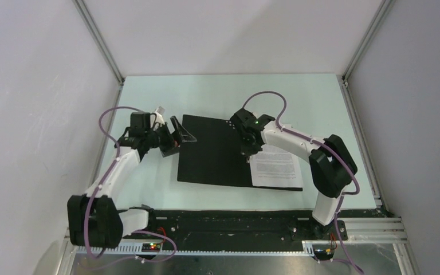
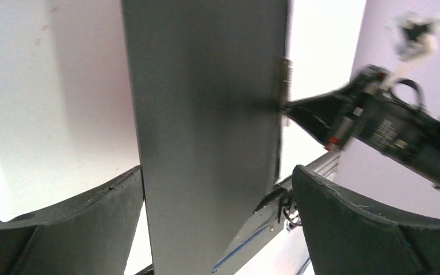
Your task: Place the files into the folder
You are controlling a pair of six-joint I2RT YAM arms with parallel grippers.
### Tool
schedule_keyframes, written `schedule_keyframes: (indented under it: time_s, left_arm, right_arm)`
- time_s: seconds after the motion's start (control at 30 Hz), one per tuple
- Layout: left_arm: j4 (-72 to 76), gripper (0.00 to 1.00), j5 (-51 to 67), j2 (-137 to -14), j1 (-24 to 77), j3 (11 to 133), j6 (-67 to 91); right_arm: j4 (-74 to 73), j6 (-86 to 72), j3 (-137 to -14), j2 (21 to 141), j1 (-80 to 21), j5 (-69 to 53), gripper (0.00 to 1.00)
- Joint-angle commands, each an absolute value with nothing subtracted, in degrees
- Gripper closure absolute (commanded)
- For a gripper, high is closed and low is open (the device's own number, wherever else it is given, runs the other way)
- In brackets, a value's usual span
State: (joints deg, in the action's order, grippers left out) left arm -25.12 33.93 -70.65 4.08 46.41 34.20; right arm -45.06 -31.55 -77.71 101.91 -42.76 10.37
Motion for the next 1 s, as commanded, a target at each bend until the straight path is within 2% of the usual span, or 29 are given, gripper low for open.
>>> schedule_keyframes:
  time_s: [0.0, 0.33, 0.57, 0.77, 0.97]
  left_arm:
    - [-23.1, 0.00, 40.4, -63.6, 4.5, 46.9, 37.5]
    - [-22.9, 0.00, 39.5, -55.3, 4.7, 49.9, 39.5]
    - [-22.9, 0.00, 33.3, -53.6, 9.3, 51.9, 39.6]
    - [-22.9, 0.00, 27.8, -55.5, 15.8, 53.9, 39.4]
    - [-22.9, 0.00, 24.7, -58.2, 20.5, 56.5, 39.1]
  right_arm:
    - [-38.3, -33.8, -80.5, 103.8, -44.2, 7.1, 1.00]
    - [-31.8, -38.6, -83.3, 109.6, -48.3, 2.0, 1.00]
    - [-27.4, -42.2, -86.7, 113.4, -51.1, -3.7, 0.99]
    - [-25.9, -42.8, -82.5, 108.2, -49.0, -4.2, 0.71]
    - [-24.9, -43.6, -77.2, 100.9, -46.2, -4.2, 0.56]
